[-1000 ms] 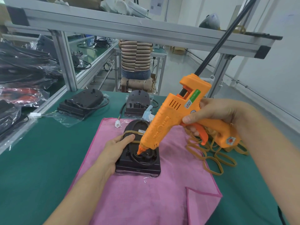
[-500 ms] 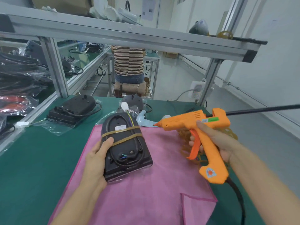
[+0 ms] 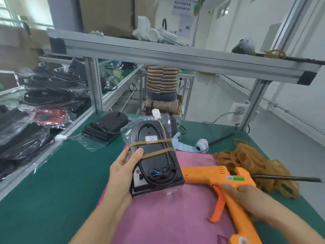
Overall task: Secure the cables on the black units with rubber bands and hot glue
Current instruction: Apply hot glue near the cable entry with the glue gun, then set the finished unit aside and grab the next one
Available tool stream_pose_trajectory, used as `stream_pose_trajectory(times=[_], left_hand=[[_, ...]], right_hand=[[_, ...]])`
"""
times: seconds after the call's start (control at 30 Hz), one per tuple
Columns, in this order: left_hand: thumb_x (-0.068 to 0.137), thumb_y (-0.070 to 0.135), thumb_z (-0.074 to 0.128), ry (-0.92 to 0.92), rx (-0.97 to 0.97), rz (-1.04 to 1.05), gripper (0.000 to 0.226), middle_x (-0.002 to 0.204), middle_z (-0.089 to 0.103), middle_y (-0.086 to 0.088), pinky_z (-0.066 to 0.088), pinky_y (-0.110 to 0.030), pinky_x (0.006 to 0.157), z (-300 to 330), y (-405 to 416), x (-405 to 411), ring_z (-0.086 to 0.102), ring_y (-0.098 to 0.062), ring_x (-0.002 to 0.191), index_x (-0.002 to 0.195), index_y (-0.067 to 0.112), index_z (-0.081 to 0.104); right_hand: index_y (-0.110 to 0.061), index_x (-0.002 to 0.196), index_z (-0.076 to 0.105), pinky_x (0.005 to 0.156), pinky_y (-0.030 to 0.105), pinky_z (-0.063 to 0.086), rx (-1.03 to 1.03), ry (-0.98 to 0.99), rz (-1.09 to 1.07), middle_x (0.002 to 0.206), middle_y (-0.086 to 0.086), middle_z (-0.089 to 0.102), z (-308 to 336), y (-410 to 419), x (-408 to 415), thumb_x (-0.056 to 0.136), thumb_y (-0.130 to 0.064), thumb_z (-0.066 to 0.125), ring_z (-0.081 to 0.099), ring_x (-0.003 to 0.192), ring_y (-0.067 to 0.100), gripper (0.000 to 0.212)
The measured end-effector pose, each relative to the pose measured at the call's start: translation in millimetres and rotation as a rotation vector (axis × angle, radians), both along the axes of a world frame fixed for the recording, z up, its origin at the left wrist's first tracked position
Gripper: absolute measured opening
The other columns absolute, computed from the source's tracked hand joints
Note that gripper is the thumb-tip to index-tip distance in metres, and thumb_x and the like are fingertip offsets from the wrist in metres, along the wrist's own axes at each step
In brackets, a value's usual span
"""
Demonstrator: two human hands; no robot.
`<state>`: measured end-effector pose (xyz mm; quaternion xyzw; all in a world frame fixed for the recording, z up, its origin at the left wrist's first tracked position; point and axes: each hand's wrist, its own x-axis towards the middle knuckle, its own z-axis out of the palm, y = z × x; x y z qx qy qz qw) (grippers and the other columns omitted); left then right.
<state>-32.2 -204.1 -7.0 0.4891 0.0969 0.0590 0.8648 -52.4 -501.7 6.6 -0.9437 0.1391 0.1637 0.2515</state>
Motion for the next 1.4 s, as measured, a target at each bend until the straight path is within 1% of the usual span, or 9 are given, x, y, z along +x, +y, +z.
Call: stream_pose_trajectory(times=[0.13,0.2,0.33,0.53,0.67,0.77,0.97,1.23,1.4], left_hand=[[0.088,0.015,0.064,-0.013,-0.033,-0.01,0.033,0.111,0.071,-0.018,0.06,-0.044,0.075,4.6,5.8,-3.0,0.07,-0.032,0.091,0.12,0.01,0.063],[0.086,0.016,0.065,-0.012,-0.055,0.004,0.032,0.108,0.072,-0.018,0.061,-0.04,0.069,7.2,10.5,-5.2,0.071,-0.03,0.086,0.117,0.01,0.065],[0.082,0.02,0.069,-0.016,-0.061,0.087,0.037,0.102,0.073,-0.018,0.058,-0.036,0.064,20.0,29.1,-12.6,0.073,-0.032,0.084,0.118,0.01,0.064],[0.083,0.027,0.074,0.074,-0.088,0.409,0.049,0.101,0.071,-0.014,0.057,-0.035,0.053,42.9,100.0,-29.6,0.074,-0.026,0.073,0.122,0.012,0.047],[0.083,0.021,0.073,0.018,-0.053,0.52,0.044,0.096,0.071,-0.01,0.055,-0.03,0.048,68.2,143.8,-45.4,0.073,-0.019,0.065,0.118,0.015,0.046],[0.084,0.011,0.069,-0.039,0.097,0.557,0.038,0.1,0.073,-0.011,0.055,-0.03,0.053,88.6,178.7,-56.9,0.074,-0.023,0.073,0.12,0.015,0.054],[0.09,0.011,0.06,-0.039,0.323,0.736,0.028,0.104,0.071,-0.01,0.058,-0.036,0.066,111.9,252.2,-52.9,0.072,-0.024,0.085,0.116,0.018,0.054],[0.096,0.025,0.038,0.297,0.601,0.96,0.063,0.146,0.042,-0.015,0.037,-0.037,0.102,106.5,315.6,-32.7,0.043,-0.034,0.128,0.153,0.009,0.017],[0.1,0.017,0.031,0.458,0.818,0.993,0.059,0.158,0.015,-0.022,0.022,-0.045,0.116,107.7,322.1,-22.0,0.021,-0.037,0.143,0.151,-0.002,0.01]], right_hand=[[-0.026,0.071,0.048,0.061,0.028,0.039,-0.565,-0.355,0.139,0.089,-0.007,0.066,21.9,37.2,5.4,0.091,-0.065,0.034,0.064,0.09,0.017,0.046],[-0.041,0.098,0.053,0.072,0.021,0.042,-0.084,-0.424,0.211,0.099,-0.014,0.066,30.5,73.0,12.2,0.087,-0.067,0.042,0.063,0.093,0.003,0.031],[-0.059,0.122,0.039,0.084,0.028,0.053,0.816,-0.117,0.366,0.112,-0.032,0.063,34.7,155.7,16.2,0.062,-0.073,0.057,0.064,0.096,-0.007,0.064],[-0.043,0.121,0.056,0.065,0.022,0.056,1.108,-0.132,0.509,0.102,-0.015,0.073,32.9,245.4,43.1,0.087,-0.041,0.057,0.07,0.088,0.004,0.034],[-0.034,0.12,0.062,0.091,0.043,0.051,1.188,-0.121,0.604,0.11,-0.005,0.073,50.5,305.5,54.7,0.09,-0.038,0.054,0.066,0.102,0.016,0.031],[-0.027,0.108,0.069,0.069,0.028,0.052,1.248,-0.105,0.671,0.103,-0.005,0.073,64.9,353.5,63.7,0.099,-0.03,0.048,0.064,0.086,0.01,0.023],[-0.014,0.125,0.054,0.057,0.022,0.049,1.199,-0.094,0.725,0.107,0.004,0.065,90.6,446.5,71.1,0.101,-0.035,0.046,0.062,0.084,0.013,0.033],[-0.008,0.144,0.039,0.109,0.039,0.033,0.784,-0.453,0.889,0.143,0.012,0.048,104.3,526.5,66.4,0.103,-0.041,0.035,0.042,0.132,0.028,0.052],[-0.015,0.109,0.056,0.098,0.042,0.031,0.525,-0.516,0.894,0.12,0.011,0.059,94.8,540.6,74.5,0.105,-0.037,0.025,0.046,0.12,0.031,0.038]])
